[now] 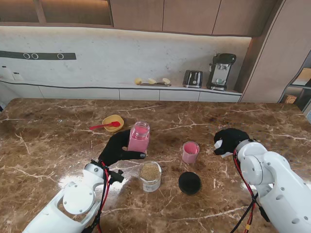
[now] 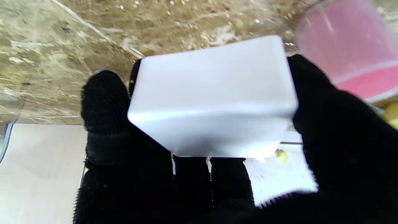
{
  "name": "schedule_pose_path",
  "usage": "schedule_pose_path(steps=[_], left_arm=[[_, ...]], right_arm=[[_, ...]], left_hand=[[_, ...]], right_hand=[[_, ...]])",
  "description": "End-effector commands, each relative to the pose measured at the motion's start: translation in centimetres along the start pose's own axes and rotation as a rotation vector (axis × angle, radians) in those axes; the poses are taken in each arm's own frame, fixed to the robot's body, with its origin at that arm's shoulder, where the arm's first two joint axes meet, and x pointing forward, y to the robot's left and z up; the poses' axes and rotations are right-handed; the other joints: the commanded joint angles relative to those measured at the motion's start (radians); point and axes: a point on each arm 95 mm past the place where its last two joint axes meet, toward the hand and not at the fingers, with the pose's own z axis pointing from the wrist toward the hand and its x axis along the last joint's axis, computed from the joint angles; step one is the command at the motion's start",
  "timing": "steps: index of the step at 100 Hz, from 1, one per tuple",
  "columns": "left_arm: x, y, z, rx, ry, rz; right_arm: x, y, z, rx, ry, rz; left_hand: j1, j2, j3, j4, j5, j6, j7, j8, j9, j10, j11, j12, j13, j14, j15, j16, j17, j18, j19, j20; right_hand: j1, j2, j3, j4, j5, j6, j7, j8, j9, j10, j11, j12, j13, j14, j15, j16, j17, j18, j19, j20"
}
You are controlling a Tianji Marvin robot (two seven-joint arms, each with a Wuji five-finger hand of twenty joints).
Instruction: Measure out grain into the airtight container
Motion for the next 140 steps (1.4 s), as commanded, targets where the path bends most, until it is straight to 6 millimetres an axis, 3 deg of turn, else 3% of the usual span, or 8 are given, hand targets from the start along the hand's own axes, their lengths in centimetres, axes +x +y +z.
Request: schedule_pose_path(steps=[1, 53, 88, 112, 125, 129, 132, 140], left_arm=[[-0.1, 0.2, -0.3, 0.004, -0.001, -0.003], [-1.0, 0.4, -0.6, -0.008, -0.018, -0.006], [-1.2, 0.4, -0.6, -0.005, -0.024, -0.003], [-1.4, 0.2, -0.9, -0.006, -0.030, 0.001], [-1.4, 0.3, -0.8, -0.008, -0.030, 0.000], [-1.4, 0.3, -0.8, -0.009, -0.029, 0.000], [-1.4, 0.3, -0.8, -0.010, -0.028, 0.001], [-1.4, 0.3, -0.7, -0.011, -0.027, 0.000]], right_arm=[[-0.6, -1.8, 0.4, 0.044, -0.029, -0.009], [-3.7, -5.4, 1.9, 0.107, -0.143, -0.036], [-3.4, -6.6, 2.5, 0.125, -0.119, -0.022], [-3.2, -6.8, 2.2, 0.146, -0.095, -0.024], [-3.0, -6.0, 1.8, 0.103, -0.065, -0.018], [-2.9, -5.6, 1.7, 0.082, -0.054, -0.013], [-2.8, -5.3, 1.7, 0.065, -0.044, -0.001], [-2.5, -4.4, 1.5, 0.024, -0.010, 0.029]], left_hand=[[0.197, 0.240, 0.219, 0.034, 0.248, -0.251, 0.297, 0.045, 0.121, -0.089, 0.109, 0.042, 0.027, -0.048, 0.002, 0.018, -0.005, -0.034, 0.000, 0.017], [0.199, 0.243, 0.218, 0.033, 0.245, -0.247, 0.294, 0.044, 0.119, -0.086, 0.107, 0.042, 0.024, -0.045, 0.002, 0.017, -0.007, -0.032, 0.001, 0.019], [0.197, 0.244, 0.216, 0.033, 0.244, -0.252, 0.294, 0.045, 0.119, -0.091, 0.108, 0.042, 0.025, -0.051, 0.003, 0.017, -0.007, -0.034, 0.001, 0.018], [0.196, 0.241, 0.219, 0.034, 0.245, -0.252, 0.296, 0.046, 0.121, -0.087, 0.109, 0.042, 0.028, -0.047, 0.006, 0.017, -0.003, -0.033, 0.008, 0.023], [0.195, 0.241, 0.220, 0.033, 0.245, -0.251, 0.297, 0.046, 0.122, -0.089, 0.109, 0.042, 0.028, -0.045, 0.007, 0.016, -0.003, -0.031, 0.008, 0.023], [0.195, 0.241, 0.221, 0.033, 0.246, -0.251, 0.297, 0.046, 0.122, -0.087, 0.110, 0.043, 0.028, -0.045, 0.007, 0.016, -0.003, -0.031, 0.008, 0.023], [0.195, 0.241, 0.221, 0.033, 0.245, -0.249, 0.297, 0.046, 0.121, -0.086, 0.109, 0.042, 0.028, -0.045, 0.007, 0.015, -0.003, -0.031, 0.008, 0.024], [0.196, 0.241, 0.221, 0.033, 0.247, -0.249, 0.297, 0.046, 0.122, -0.087, 0.109, 0.043, 0.028, -0.044, 0.007, 0.015, -0.004, -0.030, 0.008, 0.024]], right_hand=[[0.103, 0.012, 0.167, 0.046, 0.017, -0.018, 0.001, 0.006, 0.015, -0.024, 0.026, 0.014, 0.023, -0.143, 0.056, 0.017, 0.000, -0.120, -0.005, 0.014], [0.001, 0.010, 0.100, 0.036, -0.054, 0.003, -0.015, -0.005, -0.066, -0.025, 0.045, 0.002, -0.070, -0.145, 0.014, -0.031, -0.087, -0.124, -0.072, 0.007], [-0.099, -0.002, 0.041, 0.027, -0.139, 0.032, -0.044, -0.017, -0.160, -0.023, 0.041, -0.009, -0.160, -0.139, -0.010, -0.056, -0.176, -0.099, -0.127, 0.008], [-0.234, 0.033, -0.033, 0.020, -0.321, 0.086, -0.184, -0.059, -0.383, -0.035, -0.031, -0.039, -0.479, -0.105, -0.165, -0.139, -0.568, 0.055, -0.394, 0.026], [-0.236, 0.130, -0.133, 0.035, -0.367, 0.089, -0.229, -0.051, -0.442, -0.043, -0.060, -0.041, -0.586, -0.120, -0.226, -0.170, -0.716, 0.031, -0.481, 0.045], [-0.208, 0.171, -0.200, 0.048, -0.377, 0.095, -0.241, -0.046, -0.459, -0.041, -0.065, -0.041, -0.602, -0.124, -0.233, -0.174, -0.732, 0.022, -0.497, 0.055], [-0.179, 0.235, -0.333, 0.075, -0.383, 0.097, -0.249, -0.040, -0.471, -0.042, -0.072, -0.043, -0.610, -0.127, -0.234, -0.175, -0.741, 0.019, -0.510, 0.065], [-0.210, 0.137, -0.309, 0.123, -0.405, 0.113, -0.268, -0.036, -0.485, -0.037, -0.075, -0.041, -0.618, -0.133, -0.237, -0.177, -0.756, 0.014, -0.530, 0.075]])
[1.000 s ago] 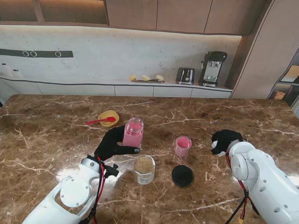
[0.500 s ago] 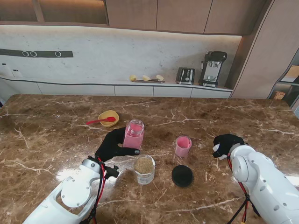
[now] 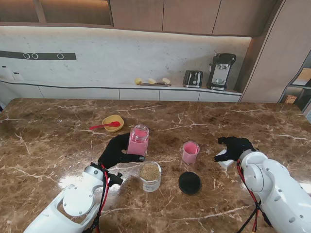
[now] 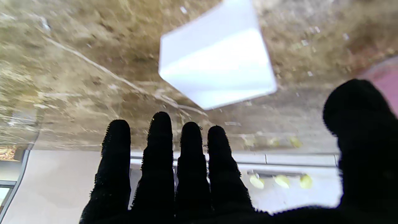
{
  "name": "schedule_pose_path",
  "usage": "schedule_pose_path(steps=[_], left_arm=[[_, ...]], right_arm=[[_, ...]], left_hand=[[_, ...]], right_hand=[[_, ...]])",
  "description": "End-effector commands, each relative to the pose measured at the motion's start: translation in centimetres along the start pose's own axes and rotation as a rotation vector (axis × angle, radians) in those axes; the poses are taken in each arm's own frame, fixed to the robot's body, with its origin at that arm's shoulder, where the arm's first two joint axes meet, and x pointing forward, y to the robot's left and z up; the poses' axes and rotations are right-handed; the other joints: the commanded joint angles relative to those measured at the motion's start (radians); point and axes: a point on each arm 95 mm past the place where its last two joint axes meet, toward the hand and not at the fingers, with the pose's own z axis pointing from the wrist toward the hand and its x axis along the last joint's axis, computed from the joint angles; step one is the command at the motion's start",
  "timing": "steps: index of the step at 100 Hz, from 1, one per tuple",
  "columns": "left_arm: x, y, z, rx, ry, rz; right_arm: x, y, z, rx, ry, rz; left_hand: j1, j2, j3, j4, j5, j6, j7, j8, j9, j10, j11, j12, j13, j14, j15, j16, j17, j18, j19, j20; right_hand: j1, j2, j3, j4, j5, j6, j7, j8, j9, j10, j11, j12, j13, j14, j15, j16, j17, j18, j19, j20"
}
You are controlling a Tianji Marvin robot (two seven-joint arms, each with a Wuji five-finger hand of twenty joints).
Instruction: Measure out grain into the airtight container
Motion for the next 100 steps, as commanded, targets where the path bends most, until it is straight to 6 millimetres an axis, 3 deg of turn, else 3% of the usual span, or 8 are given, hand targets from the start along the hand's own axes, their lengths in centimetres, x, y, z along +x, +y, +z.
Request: schedule_pose_path(steps=[1, 22, 42, 45, 50, 54, 74, 100], left_arm=[[-0.2, 0.2, -0.1, -0.004, -0.004, -0.002], [-0.2, 0.2, -0.2, -0.001, -0.005, 0.001], [-0.2, 0.1, -0.2, 0.000, -0.006, 0.003], [-0.2, 0.1, -0.2, -0.001, -0.005, 0.003], [-0.2, 0.1, -0.2, -0.003, -0.004, 0.003], [-0.2, 0.1, -0.2, -0.004, -0.003, 0.003], [-0.3, 0.0, -0.1, -0.027, -0.004, 0.012], [-0.3, 0.1, -0.2, -0.028, -0.008, 0.009]], right_arm=[[0.7, 0.7, -0.3, -0.017, 0.038, 0.032], [1.6, 2.4, -0.6, -0.091, 0.162, 0.076], [3.0, 3.1, -0.7, -0.099, 0.265, 0.092], [3.2, 3.2, -0.6, -0.091, 0.279, 0.106], [3.4, 3.1, -0.4, -0.075, 0.305, 0.123], [3.4, 3.1, -0.2, -0.057, 0.321, 0.127], [3.5, 2.8, 0.7, 0.022, 0.354, 0.110], [3.9, 1.7, 2.1, 0.118, 0.379, 0.166]], left_hand=[[0.196, 0.241, 0.221, 0.033, 0.246, -0.249, 0.297, 0.046, 0.122, -0.086, 0.109, 0.043, 0.028, -0.044, 0.007, 0.015, -0.004, -0.030, 0.008, 0.023], [0.196, 0.240, 0.222, 0.032, 0.246, -0.245, 0.296, 0.045, 0.122, -0.083, 0.109, 0.042, 0.027, -0.042, 0.008, 0.013, -0.004, -0.027, 0.008, 0.024], [0.197, 0.242, 0.221, 0.032, 0.245, -0.245, 0.295, 0.046, 0.120, -0.084, 0.108, 0.042, 0.025, -0.043, 0.009, 0.013, -0.005, -0.028, 0.008, 0.025], [0.196, 0.243, 0.220, 0.032, 0.244, -0.245, 0.294, 0.046, 0.120, -0.084, 0.108, 0.042, 0.025, -0.043, 0.009, 0.013, -0.005, -0.028, 0.008, 0.025], [0.196, 0.243, 0.219, 0.032, 0.244, -0.247, 0.295, 0.046, 0.120, -0.085, 0.108, 0.042, 0.025, -0.046, 0.009, 0.013, -0.005, -0.029, 0.008, 0.025], [0.195, 0.243, 0.219, 0.032, 0.244, -0.247, 0.295, 0.047, 0.120, -0.085, 0.108, 0.042, 0.025, -0.045, 0.009, 0.013, -0.005, -0.029, 0.008, 0.025], [0.195, 0.245, 0.217, 0.032, 0.240, -0.250, 0.295, 0.049, 0.120, -0.086, 0.109, 0.043, 0.024, -0.048, 0.009, 0.012, -0.006, -0.032, 0.007, 0.025], [0.193, 0.244, 0.218, 0.032, 0.241, -0.254, 0.297, 0.050, 0.122, -0.088, 0.110, 0.043, 0.025, -0.048, 0.008, 0.010, -0.005, -0.030, 0.006, 0.025]], right_hand=[[-0.007, -0.064, 0.009, 0.048, -0.052, 0.028, -0.030, 0.013, -0.032, -0.005, -0.015, -0.018, -0.042, -0.018, -0.013, -0.025, -0.026, -0.008, -0.032, 0.027], [0.236, -0.088, -0.070, 0.047, -0.167, 0.084, -0.106, 0.005, -0.132, 0.013, 0.006, -0.017, -0.061, -0.017, -0.011, -0.034, 0.010, -0.032, -0.032, 0.053], [0.349, -0.117, -0.038, 0.022, -0.191, 0.093, -0.119, 0.000, -0.157, 0.018, 0.029, -0.026, -0.045, -0.016, -0.022, -0.049, 0.076, -0.060, -0.020, 0.051], [0.337, -0.165, 0.075, 0.009, -0.195, 0.094, -0.117, -0.002, -0.163, 0.018, 0.035, -0.036, -0.047, -0.020, -0.022, -0.053, 0.077, -0.063, -0.019, 0.047], [0.250, -0.333, 0.421, -0.045, -0.218, 0.097, -0.128, -0.001, -0.169, 0.017, 0.042, -0.039, -0.052, -0.027, -0.022, -0.054, 0.066, -0.062, -0.026, 0.042], [0.245, -0.359, 0.478, -0.058, -0.227, 0.095, -0.126, 0.005, -0.185, 0.019, 0.039, -0.041, -0.077, -0.030, -0.030, -0.057, 0.028, -0.058, -0.050, 0.035], [0.283, -0.361, 0.499, -0.061, -0.226, 0.018, -0.270, -0.040, -0.255, 0.017, 0.048, -0.035, -0.175, -0.033, -0.020, -0.053, -0.058, -0.052, -0.104, 0.049], [0.271, -0.386, 0.492, -0.065, -0.225, -0.055, -0.260, -0.090, -0.297, 0.023, 0.014, -0.041, -0.279, -0.035, -0.035, -0.062, -0.114, -0.077, -0.141, 0.058]])
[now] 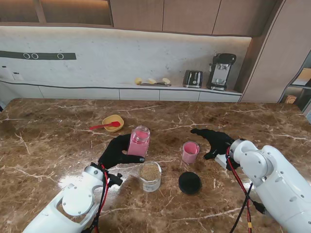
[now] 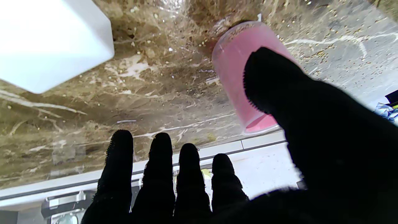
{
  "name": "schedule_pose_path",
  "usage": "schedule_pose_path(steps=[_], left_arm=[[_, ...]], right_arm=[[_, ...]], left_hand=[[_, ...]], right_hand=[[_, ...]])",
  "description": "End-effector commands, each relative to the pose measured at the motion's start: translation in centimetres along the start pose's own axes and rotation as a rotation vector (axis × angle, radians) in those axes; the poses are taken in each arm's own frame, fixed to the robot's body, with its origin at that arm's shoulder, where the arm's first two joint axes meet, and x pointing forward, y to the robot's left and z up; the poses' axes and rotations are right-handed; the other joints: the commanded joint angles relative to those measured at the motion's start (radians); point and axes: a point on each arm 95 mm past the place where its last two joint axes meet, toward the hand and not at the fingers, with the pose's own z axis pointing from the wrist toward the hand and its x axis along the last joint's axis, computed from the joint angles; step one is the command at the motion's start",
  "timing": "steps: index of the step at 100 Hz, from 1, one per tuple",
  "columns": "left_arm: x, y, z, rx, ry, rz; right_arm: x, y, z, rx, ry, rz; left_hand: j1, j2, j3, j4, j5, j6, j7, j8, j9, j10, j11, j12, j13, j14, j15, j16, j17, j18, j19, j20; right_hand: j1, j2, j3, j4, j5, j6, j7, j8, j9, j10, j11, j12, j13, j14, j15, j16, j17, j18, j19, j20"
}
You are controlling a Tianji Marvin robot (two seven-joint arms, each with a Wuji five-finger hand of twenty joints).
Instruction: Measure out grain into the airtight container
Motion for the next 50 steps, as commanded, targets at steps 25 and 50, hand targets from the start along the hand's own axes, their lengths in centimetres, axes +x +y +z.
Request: schedule_pose_path(steps=[25, 50], left_arm=[[-0.2, -0.2, -0.4, -0.004, -0.017, 0.005], [-0.4, -0.4, -0.6, -0.003, -0.030, 0.013]], right_arm=[[-0.5, -1.8, 1.9, 0.057, -0.011, 0.097], [-0.4, -2.8, 2.3, 0.046, 0.001, 0.153]], left_hand=[[0.192, 0.243, 0.220, 0.032, 0.242, -0.252, 0.298, 0.050, 0.123, -0.086, 0.111, 0.044, 0.026, -0.045, 0.008, 0.009, -0.005, -0.028, 0.005, 0.025], [0.192, 0.243, 0.221, 0.031, 0.241, -0.247, 0.298, 0.050, 0.122, -0.082, 0.110, 0.044, 0.024, -0.043, 0.008, 0.008, -0.008, -0.025, 0.004, 0.026]], right_hand=[[-0.017, -0.063, 0.037, -0.043, -0.007, -0.066, -0.008, 0.006, -0.028, 0.000, -0.036, -0.012, -0.072, -0.012, 0.014, -0.012, -0.036, -0.032, -0.030, 0.033], [-0.043, -0.075, 0.049, -0.051, -0.048, -0.096, 0.164, 0.330, -0.024, -0.002, -0.017, 0.003, -0.074, -0.013, 0.022, -0.017, -0.038, -0.032, -0.040, 0.057]])
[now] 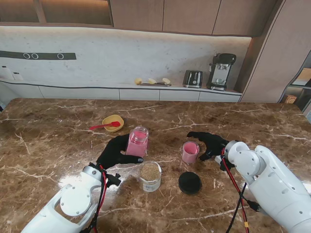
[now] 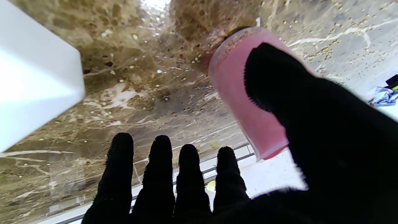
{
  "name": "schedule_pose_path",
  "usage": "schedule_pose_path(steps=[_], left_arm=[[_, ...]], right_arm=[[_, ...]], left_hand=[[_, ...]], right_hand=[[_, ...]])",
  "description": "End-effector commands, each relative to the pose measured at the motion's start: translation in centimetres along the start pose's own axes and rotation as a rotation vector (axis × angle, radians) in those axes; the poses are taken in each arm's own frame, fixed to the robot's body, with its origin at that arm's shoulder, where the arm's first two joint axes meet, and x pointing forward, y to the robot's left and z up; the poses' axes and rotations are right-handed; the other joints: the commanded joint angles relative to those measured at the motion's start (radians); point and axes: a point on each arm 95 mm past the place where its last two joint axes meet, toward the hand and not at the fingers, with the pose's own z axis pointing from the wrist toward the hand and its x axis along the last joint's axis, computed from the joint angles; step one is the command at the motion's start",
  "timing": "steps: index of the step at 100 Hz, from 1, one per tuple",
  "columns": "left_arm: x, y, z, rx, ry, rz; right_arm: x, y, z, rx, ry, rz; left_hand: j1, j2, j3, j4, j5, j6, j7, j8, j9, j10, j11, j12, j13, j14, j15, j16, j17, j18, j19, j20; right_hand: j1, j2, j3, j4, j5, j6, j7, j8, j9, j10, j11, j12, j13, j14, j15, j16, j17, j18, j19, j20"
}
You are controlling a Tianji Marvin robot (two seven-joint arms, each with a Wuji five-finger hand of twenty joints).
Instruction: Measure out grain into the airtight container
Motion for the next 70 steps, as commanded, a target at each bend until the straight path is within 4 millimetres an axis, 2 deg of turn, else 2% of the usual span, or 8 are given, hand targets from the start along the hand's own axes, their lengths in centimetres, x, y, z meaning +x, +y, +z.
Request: schedule_pose_path(steps=[1, 26, 43, 56, 70], left_arm=[[-0.3, 0.1, -0.3, -0.005, -0.015, 0.001], [-0.3, 0.3, -0.3, -0.006, -0.015, -0.003], [-0.3, 0.4, -0.3, -0.007, -0.017, -0.009], [-0.2, 0.5, -0.3, -0.007, -0.013, -0.010], [-0.1, 0.5, -0.2, -0.010, -0.009, -0.006]], right_arm=[[0.1, -1.2, -0.1, 0.008, 0.003, 0.032], [0.3, -2.3, -1.5, -0.030, 0.009, 0.099], [0.3, -3.2, -2.4, -0.041, 0.019, 0.108], [0.1, -3.9, -2.8, -0.042, 0.010, 0.119], [-0.1, -4.7, -3.3, -0.065, 0.004, 0.143]], left_hand=[[0.193, 0.243, 0.221, 0.032, 0.241, -0.247, 0.298, 0.050, 0.123, -0.082, 0.110, 0.043, 0.024, -0.043, 0.008, 0.008, -0.008, -0.025, 0.004, 0.026], [0.194, 0.246, 0.218, 0.031, 0.239, -0.246, 0.296, 0.050, 0.119, -0.082, 0.110, 0.045, 0.020, -0.043, 0.007, 0.008, -0.012, -0.024, 0.003, 0.026], [0.195, 0.248, 0.216, 0.031, 0.238, -0.246, 0.295, 0.050, 0.119, -0.081, 0.110, 0.045, 0.019, -0.045, 0.007, 0.008, -0.013, -0.025, 0.003, 0.026], [0.195, 0.249, 0.214, 0.032, 0.237, -0.248, 0.295, 0.051, 0.117, -0.083, 0.110, 0.045, 0.018, -0.046, 0.006, 0.008, -0.013, -0.024, 0.003, 0.027], [0.195, 0.250, 0.213, 0.032, 0.235, -0.250, 0.295, 0.052, 0.118, -0.084, 0.110, 0.046, 0.018, -0.047, 0.006, 0.008, -0.013, -0.024, 0.002, 0.027]], right_hand=[[-0.045, -0.037, 0.039, -0.040, -0.018, -0.023, 0.025, 0.039, -0.022, -0.004, 0.003, 0.003, -0.042, -0.010, 0.010, -0.015, -0.012, -0.022, -0.016, 0.031], [-0.064, -0.012, 0.027, -0.039, 0.127, -0.035, 0.074, 0.061, -0.018, -0.002, 0.017, 0.007, -0.054, -0.008, 0.007, -0.016, -0.028, -0.021, -0.015, 0.037], [-0.070, 0.005, 0.015, -0.038, 0.167, -0.046, 0.071, 0.054, -0.006, -0.003, 0.013, 0.002, -0.054, -0.007, 0.004, -0.016, -0.032, -0.016, -0.014, 0.042], [-0.084, 0.027, 0.006, -0.037, 0.195, -0.025, 0.078, 0.055, 0.000, 0.001, 0.008, -0.001, -0.050, -0.005, 0.003, -0.016, -0.029, -0.013, -0.013, 0.045], [-0.104, 0.057, -0.011, -0.034, 0.225, -0.032, 0.111, 0.081, 0.015, -0.001, 0.004, 0.000, -0.031, -0.007, 0.004, -0.013, -0.023, -0.010, -0.009, 0.051]])
